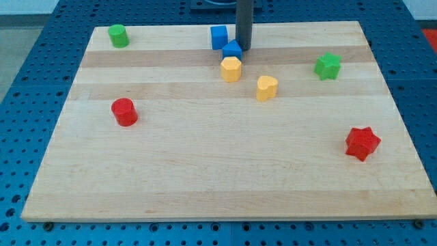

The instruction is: Touch the bottom of yellow heart

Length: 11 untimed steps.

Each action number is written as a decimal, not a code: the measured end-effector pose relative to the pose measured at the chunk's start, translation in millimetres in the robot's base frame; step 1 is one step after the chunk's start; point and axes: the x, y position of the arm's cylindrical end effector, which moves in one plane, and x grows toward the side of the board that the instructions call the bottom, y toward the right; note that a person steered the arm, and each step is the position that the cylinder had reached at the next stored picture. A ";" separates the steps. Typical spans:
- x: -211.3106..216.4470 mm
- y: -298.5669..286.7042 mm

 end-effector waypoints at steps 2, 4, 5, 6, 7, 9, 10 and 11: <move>8.6 27.6; 59.2 74.2; 87.2 87.4; 99.8 87.4; 116.2 87.4; 147.1 87.0; 148.1 45.1; 148.1 39.3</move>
